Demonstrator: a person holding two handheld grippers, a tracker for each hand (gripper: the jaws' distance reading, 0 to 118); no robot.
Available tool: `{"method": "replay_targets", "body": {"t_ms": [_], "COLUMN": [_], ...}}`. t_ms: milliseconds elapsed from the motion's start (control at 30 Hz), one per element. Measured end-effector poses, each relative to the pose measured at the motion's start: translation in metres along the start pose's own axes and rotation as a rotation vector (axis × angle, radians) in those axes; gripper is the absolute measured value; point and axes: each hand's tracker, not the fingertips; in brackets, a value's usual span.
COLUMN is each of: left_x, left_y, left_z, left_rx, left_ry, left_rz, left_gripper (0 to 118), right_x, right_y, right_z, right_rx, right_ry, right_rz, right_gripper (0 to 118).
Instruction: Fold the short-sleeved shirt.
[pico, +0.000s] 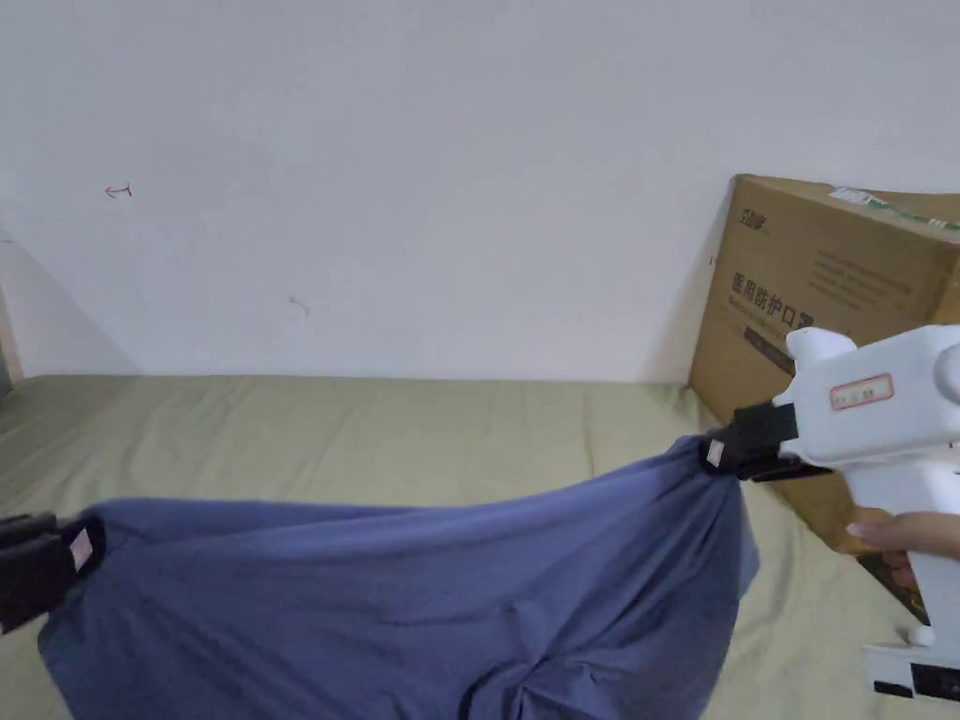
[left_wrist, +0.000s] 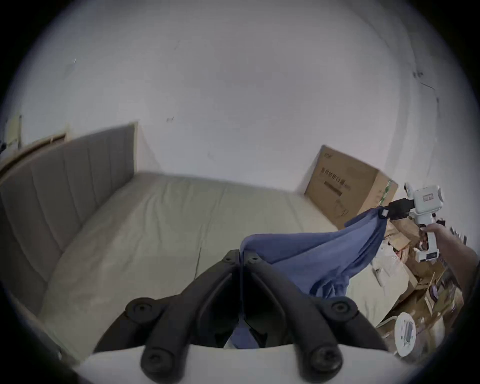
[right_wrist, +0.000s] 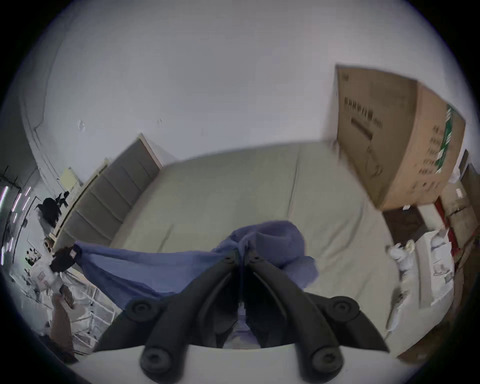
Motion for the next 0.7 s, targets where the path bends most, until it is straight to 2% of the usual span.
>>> {"method": "replay_targets", "body": {"t_ms": [133,267,400,567,700], "left_x": [0.013,0.015,0.022,0.019,0.018], "left_y": [0.07,0.133,0.179,0.227,0.253], "left_z": [0.001,-0.012,-0.037,-0.087,-0.129], "left_rx": [0.084,0.123,0.146,0.168,0.215], "left_ry": [0.016,0.006,0.021,0.066,0.123], "left_rz": [-0.084,-0.058,-0.086,-0.071,-0.079], "left_gripper": [0,0,0,0,0], "right_x": [-0.016,-0.022,-0.033,-0.038,-0.05], "right_y": [0.04,0.087,0.133,0.197,0.242], "right_z": [0.053,0.073,0.069,0.037,0.008], "right_rx": [0.1,0.142,0.201,0.249,0.311], "right_ry": [-0.027,-0.045,-0.125,-0.202,-0.256], "right_rz": [0.027,0.034,0.068,0.058,0.097], "right_gripper": [1,1,1,1,1]}}
